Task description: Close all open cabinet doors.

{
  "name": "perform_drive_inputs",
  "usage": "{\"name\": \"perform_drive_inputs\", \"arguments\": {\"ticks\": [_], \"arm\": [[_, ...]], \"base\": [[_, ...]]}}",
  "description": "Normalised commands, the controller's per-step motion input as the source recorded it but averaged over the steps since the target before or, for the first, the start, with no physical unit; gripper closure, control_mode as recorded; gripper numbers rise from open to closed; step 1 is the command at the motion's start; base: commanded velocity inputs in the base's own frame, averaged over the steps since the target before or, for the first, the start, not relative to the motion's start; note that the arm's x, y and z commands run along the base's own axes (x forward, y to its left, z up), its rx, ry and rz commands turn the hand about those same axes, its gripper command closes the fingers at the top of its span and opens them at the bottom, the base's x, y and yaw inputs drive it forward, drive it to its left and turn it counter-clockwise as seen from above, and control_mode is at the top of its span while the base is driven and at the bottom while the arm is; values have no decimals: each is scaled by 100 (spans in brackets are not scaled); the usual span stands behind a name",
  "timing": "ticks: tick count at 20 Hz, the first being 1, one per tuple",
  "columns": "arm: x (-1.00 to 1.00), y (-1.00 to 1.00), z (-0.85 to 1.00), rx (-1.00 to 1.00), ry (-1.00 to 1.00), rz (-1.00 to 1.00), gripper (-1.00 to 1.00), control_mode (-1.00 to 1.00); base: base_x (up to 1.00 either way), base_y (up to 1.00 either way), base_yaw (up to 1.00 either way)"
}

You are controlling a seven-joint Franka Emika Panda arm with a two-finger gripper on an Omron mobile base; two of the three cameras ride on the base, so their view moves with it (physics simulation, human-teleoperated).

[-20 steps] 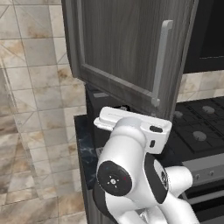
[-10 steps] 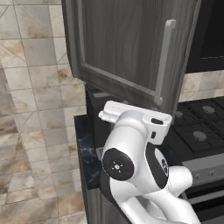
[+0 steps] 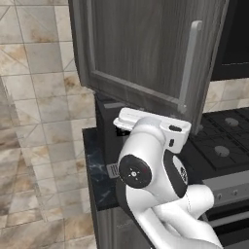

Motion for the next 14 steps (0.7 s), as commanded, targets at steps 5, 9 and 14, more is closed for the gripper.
{"name": "perform_drive_inputs", "arguments": {"ticks": [5,9,14], "arm": [[29,-30,0,0,-1,0,-100,-100],[33,-40,0,0,-2,0,-100,-100],[31,-39,-1,0,-3,0,-100,-100]], "base": [[0,0,0],[0,0,0],[0,0,0]]}}
